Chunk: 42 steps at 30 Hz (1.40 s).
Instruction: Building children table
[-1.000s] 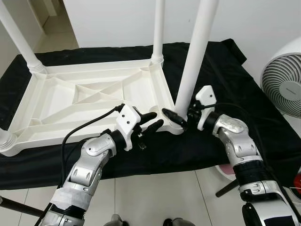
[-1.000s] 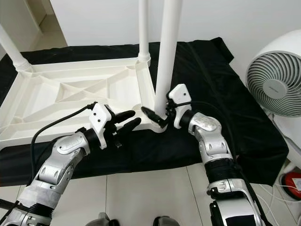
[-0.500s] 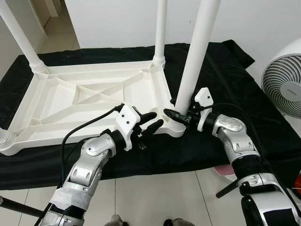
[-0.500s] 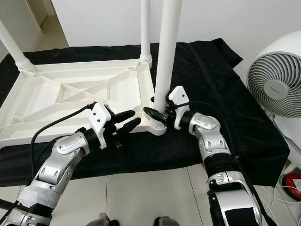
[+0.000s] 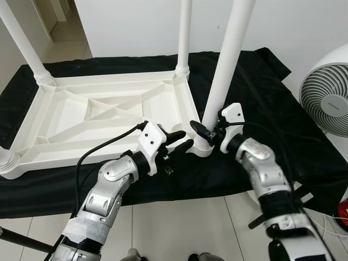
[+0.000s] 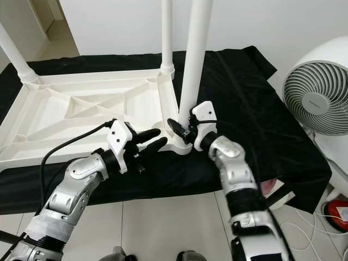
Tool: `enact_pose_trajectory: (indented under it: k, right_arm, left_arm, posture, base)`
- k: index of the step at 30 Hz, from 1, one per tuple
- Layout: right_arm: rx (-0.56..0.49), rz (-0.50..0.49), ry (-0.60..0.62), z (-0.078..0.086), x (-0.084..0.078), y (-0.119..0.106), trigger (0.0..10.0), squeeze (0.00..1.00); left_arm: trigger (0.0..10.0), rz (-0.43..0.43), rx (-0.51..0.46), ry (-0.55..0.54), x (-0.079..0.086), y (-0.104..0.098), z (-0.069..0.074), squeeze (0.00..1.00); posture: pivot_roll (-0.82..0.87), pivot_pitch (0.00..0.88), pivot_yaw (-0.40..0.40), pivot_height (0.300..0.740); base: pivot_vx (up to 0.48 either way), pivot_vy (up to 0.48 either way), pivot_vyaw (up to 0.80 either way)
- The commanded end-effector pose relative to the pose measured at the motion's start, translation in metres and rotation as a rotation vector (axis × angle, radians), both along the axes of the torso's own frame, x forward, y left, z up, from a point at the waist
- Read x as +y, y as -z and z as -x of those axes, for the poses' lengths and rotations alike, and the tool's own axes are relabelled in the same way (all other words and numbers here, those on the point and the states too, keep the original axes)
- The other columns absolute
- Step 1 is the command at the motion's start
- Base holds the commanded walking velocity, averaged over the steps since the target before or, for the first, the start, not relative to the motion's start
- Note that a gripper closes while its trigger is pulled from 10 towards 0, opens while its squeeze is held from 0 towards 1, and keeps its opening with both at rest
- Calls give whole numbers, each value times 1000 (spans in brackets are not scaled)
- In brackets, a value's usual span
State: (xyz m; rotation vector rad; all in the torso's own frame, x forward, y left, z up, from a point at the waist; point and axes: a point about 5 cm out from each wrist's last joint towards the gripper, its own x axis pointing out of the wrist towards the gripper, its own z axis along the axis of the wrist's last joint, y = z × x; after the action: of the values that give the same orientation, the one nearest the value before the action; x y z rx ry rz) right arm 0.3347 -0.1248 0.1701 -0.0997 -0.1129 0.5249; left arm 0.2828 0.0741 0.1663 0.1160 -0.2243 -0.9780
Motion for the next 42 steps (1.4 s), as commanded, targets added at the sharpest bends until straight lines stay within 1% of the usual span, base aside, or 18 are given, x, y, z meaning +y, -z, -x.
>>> enact_pose_trajectory:
  k: [1,2,3,8,13,15,16,21,23,26,28,29,30,31,32,35,40,42]
  right_arm:
    - [52,-20,102,2,-2,8,10000,0]
    - [41,-61,195,8,2,6,10000,0]
    - [41,-61,195,8,2,6,10000,0]
    - [69,-142,408,23,12,12,10000,0]
    - [101,-209,399,24,20,12,10000,0]
    - [93,-217,403,24,18,8,10000,55]
    - [88,-223,409,24,16,5,10000,1000]
    - [67,-242,401,24,11,-2,10000,1000]
    - [93,-282,344,23,9,-7,10000,1000]
    - [106,-253,248,23,7,-9,10000,1000]
    - [106,-253,248,23,7,-9,10000,1000]
    - [94,-202,174,22,1,-9,10000,0]
    - [94,-202,174,22,1,-9,10000,0]
    - [57,-62,41,20,-14,-7,10000,0]
    - [56,10,-57,22,-20,-3,10000,0]
    - [60,50,-115,23,-24,0,10000,0]
    - [54,192,-260,10,-29,5,10000,0]
    - [52,204,-276,8,-29,6,10000,0]
  left_arm:
    - [10000,-1,14,-2,0,3,2,0]
    - [10000,0,18,-1,0,4,3,0]
    - [10000,0,18,-1,0,4,3,0]
    - [10000,-2,17,-6,1,4,3,0]
    - [10000,-4,11,-8,1,3,2,0]
    - [10000,-4,9,-8,2,2,1,0]
    - [10000,-4,8,-8,2,2,1,0]
    - [10000,-5,7,-8,2,1,0,0]
    - [10000,-8,4,-8,2,1,-1,0]
    - [10000,-9,4,-9,2,1,-1,0]
    - [10000,-9,4,-9,2,1,-1,0]
    - [10000,-10,3,-8,3,1,-1,0]
    - [10000,-10,3,-8,3,1,-1,0]
    - [10000,-14,4,-8,4,1,-1,0]
    - [10000,-18,4,-7,5,1,-1,0]
    - [10000,-20,4,-6,5,1,-1,0]
    - [10000,-21,4,3,4,1,-4,0]
    - [10000,-22,5,5,3,1,-4,0]
  posture:
    - [-125,97,31,740]
    - [-125,97,31,740]
    - [-125,97,31,740]
    - [-122,103,27,740]
    - [-119,96,29,740]
    - [-122,96,31,740]
    - [-122,96,31,740]
    - [-124,93,32,740]
    - [-126,94,31,740]
    - [-127,94,31,740]
    - [-127,94,31,740]
    - [-123,90,32,740]
    - [-123,90,32,740]
    - [-124,85,33,740]
    - [-125,88,30,740]
    - [-125,88,30,740]
    - [-132,71,40,740]
    - [-132,71,40,740]
  base:
    - [0,0,0]
    - [0,0,0]
    - [0,0,0]
    - [0,0,0]
    - [0,0,0]
    - [0,0,0]
    - [0,0,0]
    - [0,0,0]
    - [0,0,0]
    - [0,0,0]
    - [0,0,0]
    - [0,0,0]
    - [0,0,0]
    - [0,0,0]
    - [0,0,0]
    - [0,0,0]
    - [0,0,0]
    - [0,0,0]
